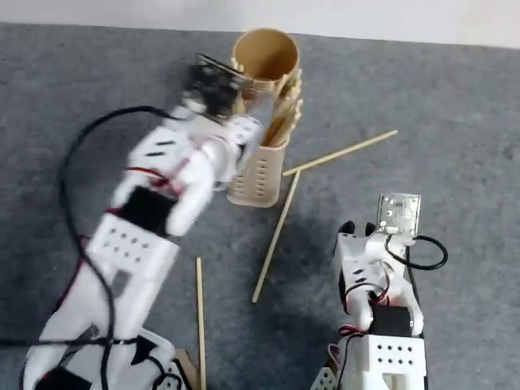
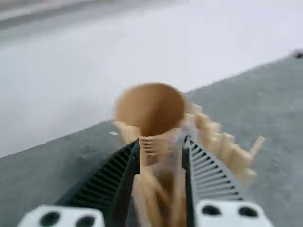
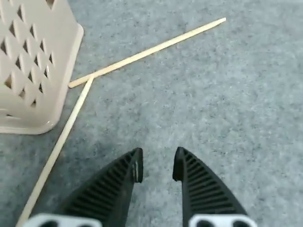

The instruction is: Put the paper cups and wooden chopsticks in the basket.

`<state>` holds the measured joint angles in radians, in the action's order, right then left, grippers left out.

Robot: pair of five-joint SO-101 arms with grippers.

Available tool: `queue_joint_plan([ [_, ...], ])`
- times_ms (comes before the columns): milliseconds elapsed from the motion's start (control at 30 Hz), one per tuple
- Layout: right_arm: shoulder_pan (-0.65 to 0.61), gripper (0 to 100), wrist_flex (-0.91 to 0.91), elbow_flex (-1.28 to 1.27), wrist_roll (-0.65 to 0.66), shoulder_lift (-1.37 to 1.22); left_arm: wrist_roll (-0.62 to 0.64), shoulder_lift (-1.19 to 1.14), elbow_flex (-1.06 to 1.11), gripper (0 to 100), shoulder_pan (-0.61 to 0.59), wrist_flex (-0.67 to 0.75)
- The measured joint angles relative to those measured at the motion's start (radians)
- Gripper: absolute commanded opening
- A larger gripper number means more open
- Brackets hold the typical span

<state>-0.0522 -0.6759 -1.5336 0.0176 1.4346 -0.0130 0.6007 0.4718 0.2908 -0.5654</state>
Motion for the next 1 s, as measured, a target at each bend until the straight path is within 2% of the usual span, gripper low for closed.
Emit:
queue_joint_plan([
  [167,0.049,11.5,0.0,0.0,0.031,0.0,0.0,0.095,-0.08,14,-0.169,-0.199],
  [333,0.075,11.5,-0.018,0.043,0.046,-0.009,0.0,0.114,-0.061,14,-0.327,-0.41],
  [467,0.075,11.5,-0.078,0.199,0.064,-0.138,0.0,0.115,0.064,14,-0.419,-0.448],
  [567,0.072,11.5,-0.124,0.344,0.064,-0.325,0.0,0.115,0.198,14,-0.431,-0.448],
  [700,-0.058,11.5,-0.19,0.476,0.066,-0.568,0.0,0.114,0.345,14,-0.43,-0.416],
  [800,-0.213,11.5,-0.192,0.48,-0.028,-0.692,0.0,0.114,0.414,14,-0.397,-0.414],
  [900,-0.351,11.5,-0.12,0.48,-0.132,-0.764,0.0,0.114,0.456,14,-0.362,-0.408],
  [1000,-0.419,11.5,-0.031,0.48,-0.155,-0.824,0.0,0.114,0.47,14,-0.364,-0.407],
])
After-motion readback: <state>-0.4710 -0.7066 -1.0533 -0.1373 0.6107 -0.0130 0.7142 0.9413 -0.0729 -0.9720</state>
